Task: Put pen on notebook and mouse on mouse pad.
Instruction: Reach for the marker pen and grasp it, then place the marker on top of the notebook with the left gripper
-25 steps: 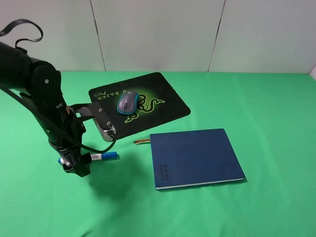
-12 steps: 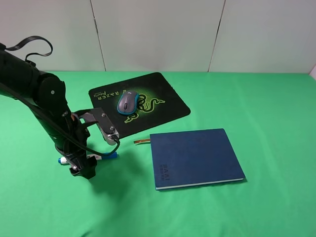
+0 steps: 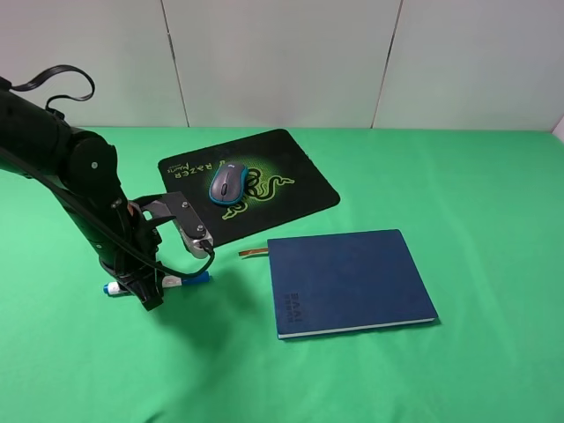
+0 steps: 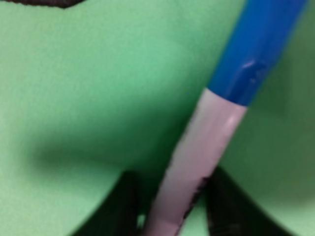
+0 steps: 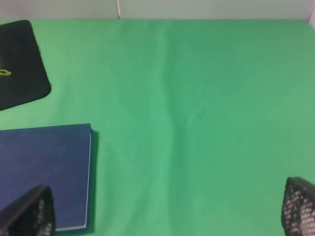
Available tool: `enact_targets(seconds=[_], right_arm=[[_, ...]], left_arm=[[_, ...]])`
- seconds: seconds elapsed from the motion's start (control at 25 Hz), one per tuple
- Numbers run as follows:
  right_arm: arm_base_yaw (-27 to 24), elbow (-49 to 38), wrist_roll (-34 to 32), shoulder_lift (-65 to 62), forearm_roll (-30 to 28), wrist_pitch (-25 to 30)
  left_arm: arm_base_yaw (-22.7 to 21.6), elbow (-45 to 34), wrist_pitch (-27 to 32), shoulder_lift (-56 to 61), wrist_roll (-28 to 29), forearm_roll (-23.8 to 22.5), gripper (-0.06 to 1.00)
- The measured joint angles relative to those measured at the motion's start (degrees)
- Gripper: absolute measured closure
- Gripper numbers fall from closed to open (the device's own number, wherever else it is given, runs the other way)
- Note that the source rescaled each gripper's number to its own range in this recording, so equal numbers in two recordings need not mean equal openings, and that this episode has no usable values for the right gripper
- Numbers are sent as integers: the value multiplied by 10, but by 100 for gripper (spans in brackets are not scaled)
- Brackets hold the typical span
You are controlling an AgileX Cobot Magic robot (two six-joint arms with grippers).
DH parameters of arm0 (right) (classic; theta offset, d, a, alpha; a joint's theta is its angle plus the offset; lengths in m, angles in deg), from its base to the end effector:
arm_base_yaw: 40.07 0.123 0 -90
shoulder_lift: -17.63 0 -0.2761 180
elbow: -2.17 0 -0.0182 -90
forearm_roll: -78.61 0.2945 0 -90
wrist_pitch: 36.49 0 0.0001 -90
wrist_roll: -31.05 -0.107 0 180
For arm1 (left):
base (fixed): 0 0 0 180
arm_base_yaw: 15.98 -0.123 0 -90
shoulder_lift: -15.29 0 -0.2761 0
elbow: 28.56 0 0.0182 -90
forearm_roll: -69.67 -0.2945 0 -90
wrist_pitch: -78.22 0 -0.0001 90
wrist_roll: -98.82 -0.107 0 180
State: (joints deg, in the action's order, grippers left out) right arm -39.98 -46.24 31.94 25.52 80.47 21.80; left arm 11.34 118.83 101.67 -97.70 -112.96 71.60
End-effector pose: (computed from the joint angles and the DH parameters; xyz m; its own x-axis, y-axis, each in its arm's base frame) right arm 0.0586 0.0030 0.2949 -0.4159 0.0009 -0.9094 -0.0260 0.9996 0.0129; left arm 0.2743 -0.1433 0.0394 -0.5247 0.8339 -0.1712 0.8356 0.5429 0.0837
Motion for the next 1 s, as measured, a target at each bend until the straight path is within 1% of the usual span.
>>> enact_targets(seconds=[0.04,0.08,0.56,0.8,0.88,1.0], right_arm=[[0,0,0,0,0,0],[0,0,0,0,0,0],[0,0,0,0,0,0],[0,0,0,0,0,0],[0,0,0,0,0,0],[0,0,0,0,0,0]], left_arm=[[0,0,-1,0,0,0,90],[0,0,-1,0,0,0,94],[0,5,-5,16,0,2,94],[0,19,34,64,6,9,94],[0,27,51,78,27,15,94],[0,56,97,83,53,17,94]])
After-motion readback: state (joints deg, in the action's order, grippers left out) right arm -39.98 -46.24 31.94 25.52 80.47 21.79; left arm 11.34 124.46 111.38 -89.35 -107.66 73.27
